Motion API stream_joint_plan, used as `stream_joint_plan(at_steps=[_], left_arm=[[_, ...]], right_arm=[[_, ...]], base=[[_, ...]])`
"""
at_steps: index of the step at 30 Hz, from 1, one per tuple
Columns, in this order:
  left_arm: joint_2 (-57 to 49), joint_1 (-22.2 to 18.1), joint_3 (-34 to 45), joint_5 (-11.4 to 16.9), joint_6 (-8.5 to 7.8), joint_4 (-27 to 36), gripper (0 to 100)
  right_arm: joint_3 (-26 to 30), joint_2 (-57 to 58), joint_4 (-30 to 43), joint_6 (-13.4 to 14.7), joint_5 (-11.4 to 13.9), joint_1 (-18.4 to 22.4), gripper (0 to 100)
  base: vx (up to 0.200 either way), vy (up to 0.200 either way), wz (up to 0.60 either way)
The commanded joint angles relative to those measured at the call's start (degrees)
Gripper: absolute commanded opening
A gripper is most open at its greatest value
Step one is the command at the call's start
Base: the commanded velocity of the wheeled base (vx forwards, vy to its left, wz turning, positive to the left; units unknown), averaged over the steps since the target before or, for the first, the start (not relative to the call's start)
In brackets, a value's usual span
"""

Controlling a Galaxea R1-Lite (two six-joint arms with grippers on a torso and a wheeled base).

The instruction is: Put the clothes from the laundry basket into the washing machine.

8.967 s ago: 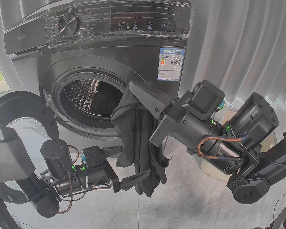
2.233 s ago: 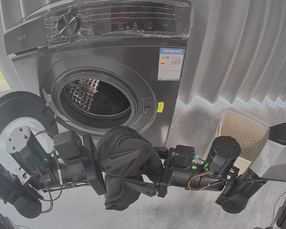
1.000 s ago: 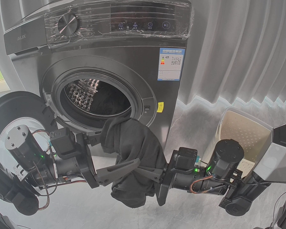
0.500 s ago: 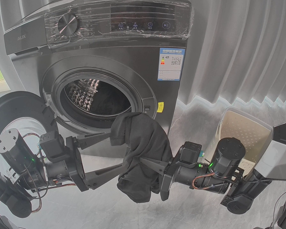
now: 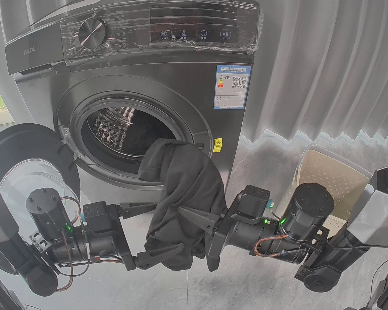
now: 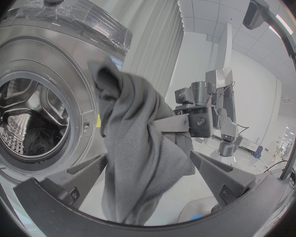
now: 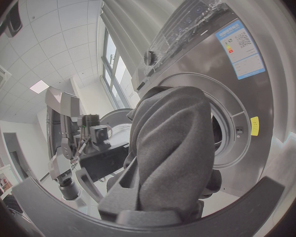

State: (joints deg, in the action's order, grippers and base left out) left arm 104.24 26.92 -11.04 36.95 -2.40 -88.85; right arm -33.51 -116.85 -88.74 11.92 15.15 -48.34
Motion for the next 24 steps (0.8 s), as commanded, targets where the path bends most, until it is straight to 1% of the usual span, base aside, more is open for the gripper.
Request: stream_joint_plan(at_steps=[1, 5, 9, 13, 14, 16, 20, 24], left_arm=[[4.6, 1.2, -1.5, 0.2, -0.50, -0.1, 100], [5.9, 1.4, -3.0, 0.1, -0.67, -0.1, 100], [6.1, 1.6, -4.9, 0.1, -0.24, -0.1, 100], [6.0, 1.8, -5.5, 0.1, -0.06, -0.2, 100], [6.1, 1.8, -5.7, 0.0, -0.06, -0.2, 0], [6.1, 1.8, -6.0, -0.1, -0.06, -0.2, 0], [5.5, 1.7, -7.3, -0.2, 0.91, -0.2, 0], [5.2, 1.8, -7.1, -0.1, 0.91, -0.2, 0]], right_arm=[[-0.9, 0.2, 0.0, 0.1, 0.0, -1.7, 0], [-1.9, -0.1, 0.0, 0.1, -2.0, -2.5, 0], [-2.3, -0.1, 0.0, 0.1, -2.2, -3.9, 0], [-2.2, -0.2, 0.0, 0.1, -2.2, -4.0, 0], [-2.2, -0.2, 0.0, 0.1, -2.2, -4.1, 0], [-2.2, -0.2, 0.0, 0.1, -2.2, -4.1, 0], [-2.1, -0.3, 0.0, 0.2, -2.2, -4.4, 0], [-2.3, -0.3, 0.0, 0.1, -2.6, -4.1, 0]], base=[[0.000, 0.000, 0.00], [0.000, 0.000, 0.00], [0.000, 0.000, 0.00], [0.000, 0.000, 0.00], [0.000, 0.000, 0.00], [0.000, 0.000, 0.00], [0.000, 0.000, 0.00], [0.000, 0.000, 0.00]])
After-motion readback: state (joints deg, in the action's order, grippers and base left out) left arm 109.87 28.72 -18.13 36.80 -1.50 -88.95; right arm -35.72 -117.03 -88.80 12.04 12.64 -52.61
